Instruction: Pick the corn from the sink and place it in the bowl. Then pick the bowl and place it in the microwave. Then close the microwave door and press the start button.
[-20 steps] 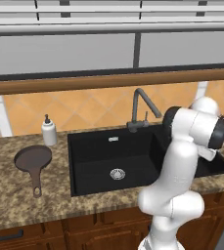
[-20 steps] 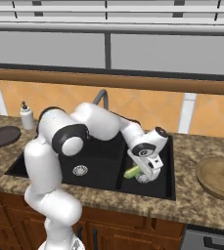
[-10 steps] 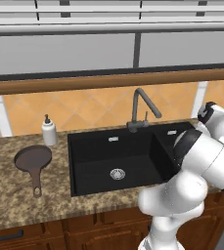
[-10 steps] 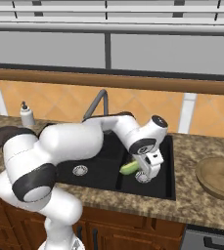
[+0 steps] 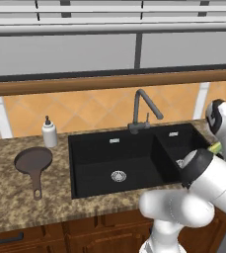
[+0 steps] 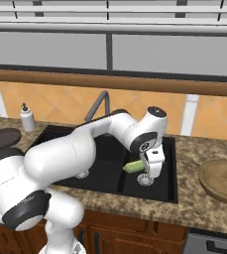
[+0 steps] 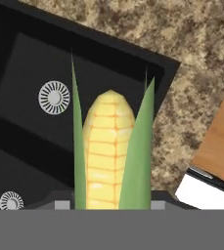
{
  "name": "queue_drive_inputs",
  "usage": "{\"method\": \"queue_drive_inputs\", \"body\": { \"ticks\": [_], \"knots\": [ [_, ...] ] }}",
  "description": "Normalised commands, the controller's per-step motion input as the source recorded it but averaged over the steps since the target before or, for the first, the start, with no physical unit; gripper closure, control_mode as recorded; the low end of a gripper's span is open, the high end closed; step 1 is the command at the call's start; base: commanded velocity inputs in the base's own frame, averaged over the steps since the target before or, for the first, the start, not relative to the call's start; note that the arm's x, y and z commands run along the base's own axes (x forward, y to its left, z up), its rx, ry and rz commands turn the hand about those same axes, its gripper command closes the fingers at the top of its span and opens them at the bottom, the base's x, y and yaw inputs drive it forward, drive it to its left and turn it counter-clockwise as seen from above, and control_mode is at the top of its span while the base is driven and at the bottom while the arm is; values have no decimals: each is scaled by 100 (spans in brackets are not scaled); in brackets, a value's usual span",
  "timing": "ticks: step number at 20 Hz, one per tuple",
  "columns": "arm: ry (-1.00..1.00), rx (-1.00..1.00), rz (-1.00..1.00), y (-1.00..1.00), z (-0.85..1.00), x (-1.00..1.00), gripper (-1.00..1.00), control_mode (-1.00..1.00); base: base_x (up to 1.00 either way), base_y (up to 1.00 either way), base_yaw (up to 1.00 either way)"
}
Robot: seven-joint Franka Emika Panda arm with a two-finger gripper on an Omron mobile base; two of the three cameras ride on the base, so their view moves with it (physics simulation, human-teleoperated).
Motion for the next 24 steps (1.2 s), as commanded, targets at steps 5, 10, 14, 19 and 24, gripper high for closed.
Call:
{"method": "queue_drive_inputs", "body": {
  "ticks": [5,10,14,19,24],
  "knots": [
    [12,0,-24,-58,61,-22,100,-100,0,0,0],
    [7,-3,-21,-63,53,-16,100,-100,0,0,0],
    [0,-14,-18,-48,13,-12,100,-100,0,0,0],
    [0,-14,-8,-55,0,-5,100,-100,0,0,0],
    [0,-11,-4,-56,4,-8,100,-100,0,0,0]
  ]
}}
